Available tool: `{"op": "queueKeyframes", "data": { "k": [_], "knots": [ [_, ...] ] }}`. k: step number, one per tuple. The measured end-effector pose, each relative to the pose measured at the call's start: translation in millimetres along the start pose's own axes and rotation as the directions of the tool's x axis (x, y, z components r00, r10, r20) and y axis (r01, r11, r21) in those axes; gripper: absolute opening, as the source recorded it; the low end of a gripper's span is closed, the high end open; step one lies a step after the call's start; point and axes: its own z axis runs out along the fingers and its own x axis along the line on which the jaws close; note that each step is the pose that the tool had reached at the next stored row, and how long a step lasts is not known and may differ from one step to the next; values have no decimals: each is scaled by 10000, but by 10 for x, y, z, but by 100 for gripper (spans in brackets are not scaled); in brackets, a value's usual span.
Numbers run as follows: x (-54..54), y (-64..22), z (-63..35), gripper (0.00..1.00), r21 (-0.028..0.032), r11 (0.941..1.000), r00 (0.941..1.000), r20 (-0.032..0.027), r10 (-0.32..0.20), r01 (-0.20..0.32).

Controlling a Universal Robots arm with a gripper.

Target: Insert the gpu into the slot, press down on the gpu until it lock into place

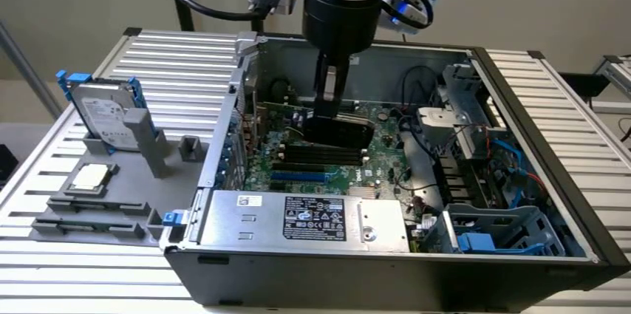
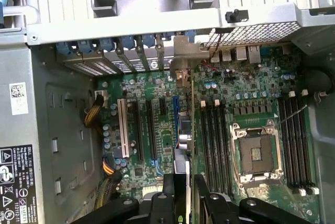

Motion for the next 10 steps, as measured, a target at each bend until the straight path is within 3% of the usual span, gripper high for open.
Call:
{"op": "queueKeyframes", "data": {
  "k": [10],
  "knots": [
    [101, 70, 156, 26, -17, 9992, 9991, 192, -389, 389]
  ]
}}
